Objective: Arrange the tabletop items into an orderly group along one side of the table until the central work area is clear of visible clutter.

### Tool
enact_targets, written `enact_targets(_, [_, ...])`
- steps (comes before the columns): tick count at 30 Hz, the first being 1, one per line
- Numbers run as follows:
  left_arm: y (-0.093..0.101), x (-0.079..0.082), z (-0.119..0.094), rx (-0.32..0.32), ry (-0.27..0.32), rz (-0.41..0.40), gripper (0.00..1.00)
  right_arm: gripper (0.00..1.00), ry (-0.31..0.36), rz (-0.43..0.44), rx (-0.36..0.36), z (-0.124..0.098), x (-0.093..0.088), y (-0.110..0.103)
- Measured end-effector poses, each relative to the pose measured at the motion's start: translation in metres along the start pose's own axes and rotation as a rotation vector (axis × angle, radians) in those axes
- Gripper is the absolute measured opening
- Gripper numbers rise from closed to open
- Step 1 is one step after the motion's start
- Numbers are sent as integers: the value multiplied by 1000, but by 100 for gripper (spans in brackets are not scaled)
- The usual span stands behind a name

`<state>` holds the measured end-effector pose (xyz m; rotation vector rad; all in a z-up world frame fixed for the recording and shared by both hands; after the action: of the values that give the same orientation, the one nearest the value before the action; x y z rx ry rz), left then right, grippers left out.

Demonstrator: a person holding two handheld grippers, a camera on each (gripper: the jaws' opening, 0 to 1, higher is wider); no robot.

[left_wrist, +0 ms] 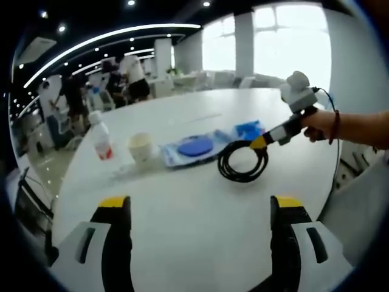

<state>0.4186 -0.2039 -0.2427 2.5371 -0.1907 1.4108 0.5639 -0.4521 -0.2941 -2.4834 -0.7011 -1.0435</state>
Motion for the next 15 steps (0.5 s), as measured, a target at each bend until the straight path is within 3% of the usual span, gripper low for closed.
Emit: enact_targets(15, [-2, 0, -1, 3, 4, -12, 92, 11, -9, 57, -47, -10, -8, 29])
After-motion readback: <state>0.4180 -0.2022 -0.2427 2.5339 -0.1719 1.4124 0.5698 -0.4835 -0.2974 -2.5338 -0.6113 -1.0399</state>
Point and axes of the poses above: the point that each gripper's makers call its tool centre point, and the gripper's own axes: z roughly forward along the fingers, y roughly to its right, x roughly out of its top, the point moved 8 cm from there along -z, roughly backward along the fingers, and after that the axes turned 11 degrees about -z, right-handed, at the moved point
